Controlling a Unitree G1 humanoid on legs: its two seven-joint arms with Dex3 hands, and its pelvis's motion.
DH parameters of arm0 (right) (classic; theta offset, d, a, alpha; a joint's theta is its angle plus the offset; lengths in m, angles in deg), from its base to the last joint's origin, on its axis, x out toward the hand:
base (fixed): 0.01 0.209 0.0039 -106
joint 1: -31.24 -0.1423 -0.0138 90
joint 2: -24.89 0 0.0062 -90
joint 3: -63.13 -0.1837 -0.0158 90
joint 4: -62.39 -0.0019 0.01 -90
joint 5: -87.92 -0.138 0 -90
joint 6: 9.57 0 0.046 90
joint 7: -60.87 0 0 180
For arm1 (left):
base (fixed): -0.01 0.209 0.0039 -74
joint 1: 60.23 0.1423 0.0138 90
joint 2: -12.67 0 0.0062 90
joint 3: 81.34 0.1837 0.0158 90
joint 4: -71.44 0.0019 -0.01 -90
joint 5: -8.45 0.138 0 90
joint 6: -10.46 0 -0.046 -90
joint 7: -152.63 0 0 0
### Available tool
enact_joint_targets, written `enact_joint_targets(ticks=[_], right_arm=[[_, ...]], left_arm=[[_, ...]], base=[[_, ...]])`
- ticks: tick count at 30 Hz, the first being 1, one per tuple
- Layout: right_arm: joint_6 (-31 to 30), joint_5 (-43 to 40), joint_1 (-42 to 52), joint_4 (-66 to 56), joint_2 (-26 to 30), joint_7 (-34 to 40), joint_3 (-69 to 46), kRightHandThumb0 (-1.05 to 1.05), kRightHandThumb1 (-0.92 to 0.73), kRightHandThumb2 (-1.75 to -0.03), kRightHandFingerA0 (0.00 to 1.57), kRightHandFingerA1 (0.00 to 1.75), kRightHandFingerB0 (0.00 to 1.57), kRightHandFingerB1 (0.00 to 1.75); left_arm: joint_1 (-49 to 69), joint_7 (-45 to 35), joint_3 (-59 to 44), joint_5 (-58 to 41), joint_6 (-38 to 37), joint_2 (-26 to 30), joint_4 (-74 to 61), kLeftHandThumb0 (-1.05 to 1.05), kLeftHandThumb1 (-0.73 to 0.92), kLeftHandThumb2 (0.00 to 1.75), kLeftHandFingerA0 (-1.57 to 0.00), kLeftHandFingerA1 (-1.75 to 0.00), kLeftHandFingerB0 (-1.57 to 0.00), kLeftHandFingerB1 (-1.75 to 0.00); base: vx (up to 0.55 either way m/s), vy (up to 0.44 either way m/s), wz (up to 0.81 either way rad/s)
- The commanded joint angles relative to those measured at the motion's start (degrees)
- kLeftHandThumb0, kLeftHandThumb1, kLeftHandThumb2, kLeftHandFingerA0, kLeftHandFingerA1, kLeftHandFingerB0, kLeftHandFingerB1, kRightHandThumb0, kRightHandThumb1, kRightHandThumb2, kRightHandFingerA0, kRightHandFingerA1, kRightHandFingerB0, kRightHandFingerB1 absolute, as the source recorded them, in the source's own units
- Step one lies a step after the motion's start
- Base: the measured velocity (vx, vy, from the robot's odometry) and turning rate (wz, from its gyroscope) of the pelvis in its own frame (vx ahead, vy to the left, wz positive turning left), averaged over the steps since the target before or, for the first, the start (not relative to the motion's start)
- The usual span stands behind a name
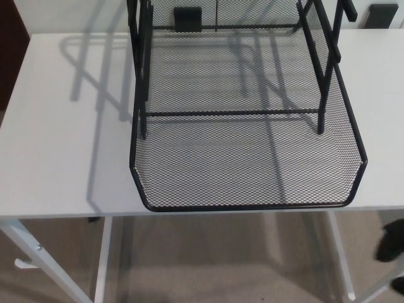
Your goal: The robot walks towards a file tray kept in the middle of a desk and uses its right hand to grab a tray and pulls it out towards itself
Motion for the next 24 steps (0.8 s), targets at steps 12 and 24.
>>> enact_joint_targets(ticks=[12, 24], right_arm=[[12.6, -48.6, 23.1, 38.2, -6.5, -22.1, -36.4, -0.44, -0.53, -0.56, 0.94, 0.61, 0.81, 0.57], [4.3, -25.0, 2.2, 73.3, -15.3, 15.7, -20.0, -0.8, -0.49, -0.81, 0.0, 0.15, 0.0, 0.06]], left_arm=[[0.1, 1.0, 2.0, 2.9, -2.4, 2.9, 0.0, -0.29, 0.55, 0.56, -0.4, -0.36, -0.31, -0.31], [-0.2, 0.7, 0.2, 0.8, -2.2, 2.4, 0.0, -0.29, 0.53, 0.56, -0.41, -0.37, -0.33, -0.32]], base=[[0.0, 0.0, 0.0], [0.0, 0.0, 0.0]])
